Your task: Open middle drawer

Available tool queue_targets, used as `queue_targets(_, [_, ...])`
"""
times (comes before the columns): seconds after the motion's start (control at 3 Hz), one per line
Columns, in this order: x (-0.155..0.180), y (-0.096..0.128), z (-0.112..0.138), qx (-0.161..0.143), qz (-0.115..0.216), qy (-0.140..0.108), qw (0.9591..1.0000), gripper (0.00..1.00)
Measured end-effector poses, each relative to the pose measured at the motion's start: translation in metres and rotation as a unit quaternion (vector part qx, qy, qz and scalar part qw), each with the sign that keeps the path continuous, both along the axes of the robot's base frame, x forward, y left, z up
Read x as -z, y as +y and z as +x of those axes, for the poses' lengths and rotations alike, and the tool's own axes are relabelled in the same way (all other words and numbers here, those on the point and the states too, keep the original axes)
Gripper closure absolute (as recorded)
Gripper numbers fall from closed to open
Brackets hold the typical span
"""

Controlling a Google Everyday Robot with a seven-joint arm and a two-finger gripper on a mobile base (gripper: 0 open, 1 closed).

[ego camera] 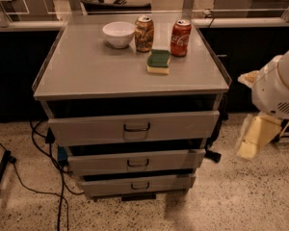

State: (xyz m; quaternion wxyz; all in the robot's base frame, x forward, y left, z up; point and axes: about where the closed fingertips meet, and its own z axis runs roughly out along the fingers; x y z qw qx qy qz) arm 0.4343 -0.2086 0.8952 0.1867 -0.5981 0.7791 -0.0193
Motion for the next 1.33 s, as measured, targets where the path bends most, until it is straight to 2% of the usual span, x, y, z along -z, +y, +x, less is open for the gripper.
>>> queue_targets(0.33, [0.055, 0.003, 0.006, -0.002, 0.027, 0.0, 0.9996, 0.0])
queue_targets(0.67, [0.113, 0.007, 0.011, -0.001, 0.061, 0.011, 0.9981, 0.0])
queue_targets(1.0, [0.113, 0.007, 0.011, -0.001, 0.06, 0.011, 0.9981, 0.0])
queue_targets(1.33, [0.137, 0.0, 0.008, -0.008, 0.057, 0.008, 0.9983, 0.0])
